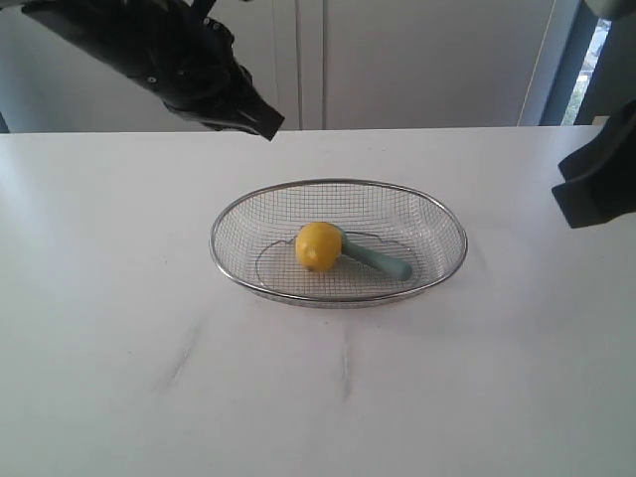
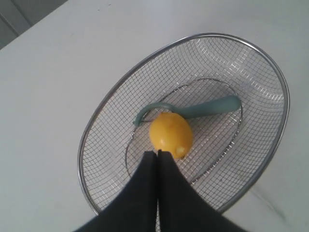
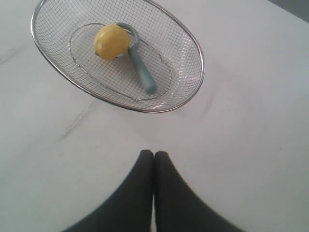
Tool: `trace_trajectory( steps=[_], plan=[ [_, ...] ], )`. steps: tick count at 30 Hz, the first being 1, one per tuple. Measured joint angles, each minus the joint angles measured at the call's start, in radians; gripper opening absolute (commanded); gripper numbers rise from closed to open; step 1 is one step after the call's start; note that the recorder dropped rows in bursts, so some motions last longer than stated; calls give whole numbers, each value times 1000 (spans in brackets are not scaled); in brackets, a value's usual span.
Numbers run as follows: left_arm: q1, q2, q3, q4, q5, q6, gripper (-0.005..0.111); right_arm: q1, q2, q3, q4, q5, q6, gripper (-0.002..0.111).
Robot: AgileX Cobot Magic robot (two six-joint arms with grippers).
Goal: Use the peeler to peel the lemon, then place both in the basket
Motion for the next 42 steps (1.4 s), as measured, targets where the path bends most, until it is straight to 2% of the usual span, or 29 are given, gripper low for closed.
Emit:
trace_trajectory(
  steps=[7, 14, 17, 25, 29, 36, 39, 42],
  plan=[
    [-2, -147, 224, 12, -178, 48, 0, 0, 0, 0, 0, -2, 0, 0],
    [2, -444, 546, 6, -435, 49, 0, 0, 0, 0, 0, -2, 0, 0],
    [42, -545, 669, -20, -475, 49, 0, 0, 0, 0, 0, -2, 0, 0],
    [236, -723, 1000, -123, -545, -15, 0, 0, 0, 0, 0, -4, 0, 0],
    [265, -814, 1168, -137, -638, -44, 0, 0, 0, 0, 0, -4, 0, 0],
    [269, -1043, 1412, -143, -841, -71, 0, 0, 0, 0, 0, -4, 0, 0],
    [271, -1128, 1480, -145, -867, -73, 0, 0, 0, 0, 0, -4, 0, 0],
    [330, -1259, 1506, -147, -824, -76, 0, 0, 0, 0, 0, -6, 0, 0]
  ],
)
